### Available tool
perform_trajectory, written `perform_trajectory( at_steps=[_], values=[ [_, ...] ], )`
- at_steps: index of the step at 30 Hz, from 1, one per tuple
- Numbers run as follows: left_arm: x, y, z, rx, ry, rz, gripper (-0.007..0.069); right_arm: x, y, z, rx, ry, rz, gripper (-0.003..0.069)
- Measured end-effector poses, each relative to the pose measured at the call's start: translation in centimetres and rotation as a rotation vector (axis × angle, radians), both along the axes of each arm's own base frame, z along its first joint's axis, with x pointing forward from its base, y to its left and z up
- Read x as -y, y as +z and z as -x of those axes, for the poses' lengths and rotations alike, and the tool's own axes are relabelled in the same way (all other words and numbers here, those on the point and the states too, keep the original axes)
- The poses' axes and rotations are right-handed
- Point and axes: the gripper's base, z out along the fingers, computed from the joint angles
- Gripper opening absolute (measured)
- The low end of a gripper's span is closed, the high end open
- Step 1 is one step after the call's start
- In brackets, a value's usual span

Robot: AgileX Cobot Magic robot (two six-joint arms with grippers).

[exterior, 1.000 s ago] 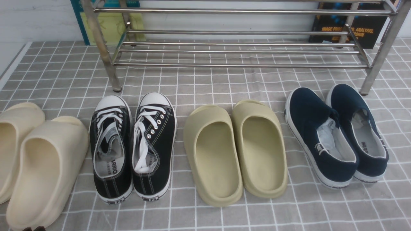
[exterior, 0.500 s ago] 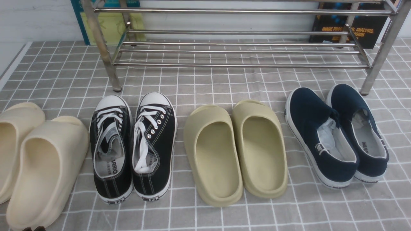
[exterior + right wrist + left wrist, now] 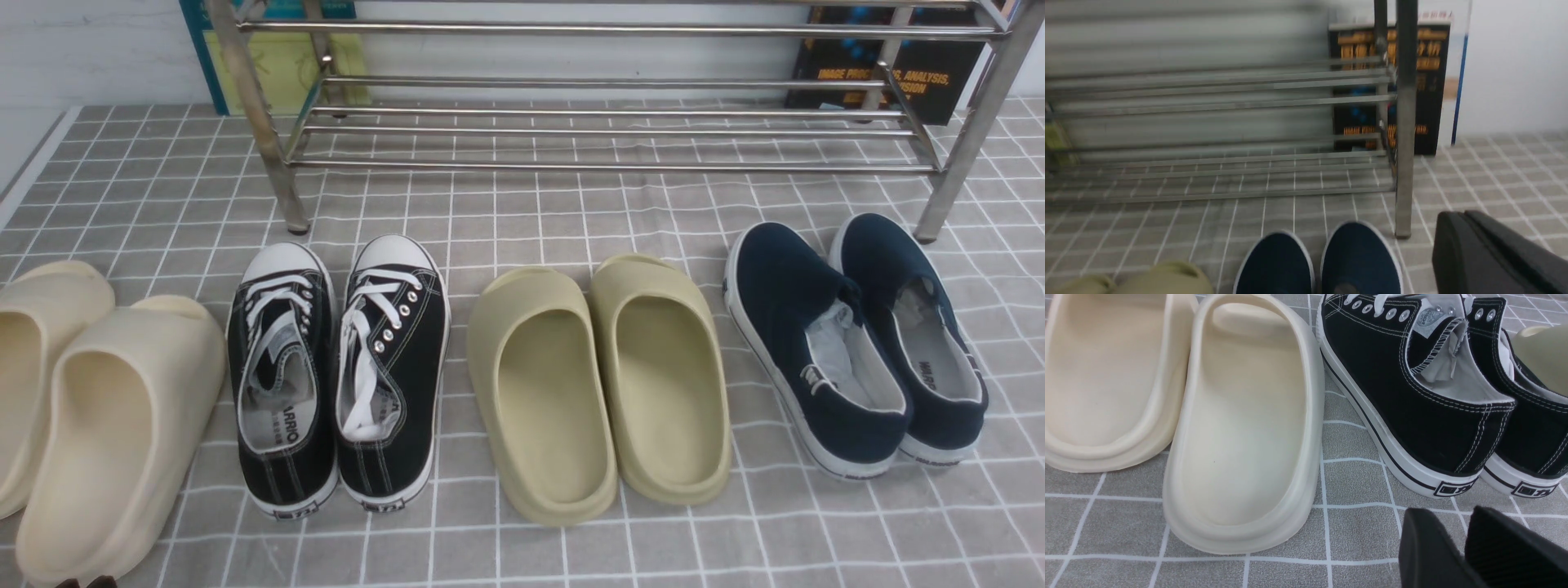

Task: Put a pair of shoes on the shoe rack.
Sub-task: Use the right arm to grab the shoe closest to it

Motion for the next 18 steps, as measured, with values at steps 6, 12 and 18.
perform_trajectory(
  at_steps=[6,12,18],
  values=[
    [0.0,0.0,0.0,0.0,0.0,0.0,0.0173,-2.7,-0.7,-6.3,-0.405,0.156,0.014,0.0005],
    [0.0,0.0,0.0,0.0,0.0,0.0,0.018,-8.1,-3.5,-11.9,-0.721,0.387,0.146,0.0007],
    [0.0,0.0,0.0,0.0,0.0,0.0,0.0186,-9.6,-7.8,-15.7,-0.899,0.384,0.17,0.0078]
  ],
)
